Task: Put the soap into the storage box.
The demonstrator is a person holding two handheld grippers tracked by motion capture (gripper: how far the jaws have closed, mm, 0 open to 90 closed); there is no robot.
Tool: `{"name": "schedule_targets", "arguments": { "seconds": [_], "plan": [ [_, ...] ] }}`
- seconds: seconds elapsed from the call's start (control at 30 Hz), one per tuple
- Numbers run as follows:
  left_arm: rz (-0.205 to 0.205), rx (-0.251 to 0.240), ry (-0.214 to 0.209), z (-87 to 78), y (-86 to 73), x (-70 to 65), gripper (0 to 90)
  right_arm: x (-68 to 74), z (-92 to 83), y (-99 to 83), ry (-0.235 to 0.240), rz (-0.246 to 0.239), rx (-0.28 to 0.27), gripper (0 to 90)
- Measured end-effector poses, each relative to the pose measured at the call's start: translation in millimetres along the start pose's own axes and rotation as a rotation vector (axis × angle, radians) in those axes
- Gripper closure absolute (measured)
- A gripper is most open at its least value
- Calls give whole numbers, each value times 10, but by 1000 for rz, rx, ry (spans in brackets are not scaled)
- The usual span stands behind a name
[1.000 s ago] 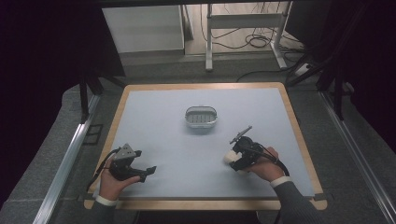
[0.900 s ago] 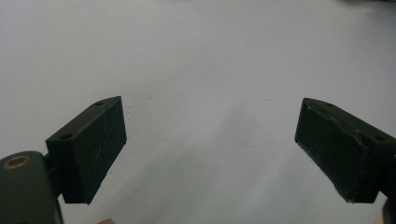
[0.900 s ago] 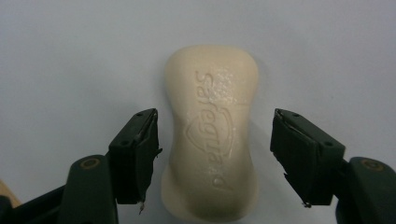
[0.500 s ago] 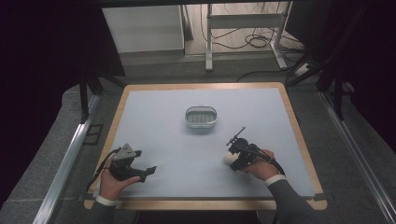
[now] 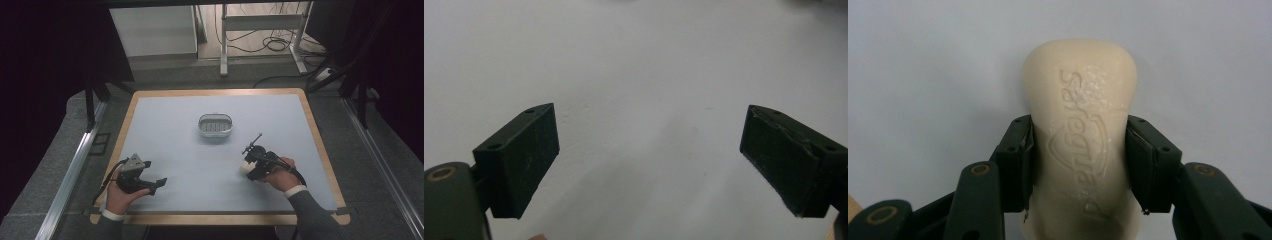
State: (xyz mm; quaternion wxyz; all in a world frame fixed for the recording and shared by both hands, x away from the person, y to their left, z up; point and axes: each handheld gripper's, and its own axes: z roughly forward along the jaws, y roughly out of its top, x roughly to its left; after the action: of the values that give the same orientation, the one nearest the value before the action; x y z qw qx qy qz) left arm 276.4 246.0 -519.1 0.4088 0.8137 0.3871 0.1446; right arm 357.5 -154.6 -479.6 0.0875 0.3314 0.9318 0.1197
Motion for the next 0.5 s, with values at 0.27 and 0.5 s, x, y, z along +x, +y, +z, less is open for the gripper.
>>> {"name": "schedule_targets", "arguments": {
  "seconds": [0.27,0.5],
  "plan": [
    [14,-6,9,-1,8,-17,96,-57,-132,27,4,0,-46,490],
    [12,-5,7,-1,7,-12,95,-91,-196,63,-3,-12,-76,490]
  ]
}}
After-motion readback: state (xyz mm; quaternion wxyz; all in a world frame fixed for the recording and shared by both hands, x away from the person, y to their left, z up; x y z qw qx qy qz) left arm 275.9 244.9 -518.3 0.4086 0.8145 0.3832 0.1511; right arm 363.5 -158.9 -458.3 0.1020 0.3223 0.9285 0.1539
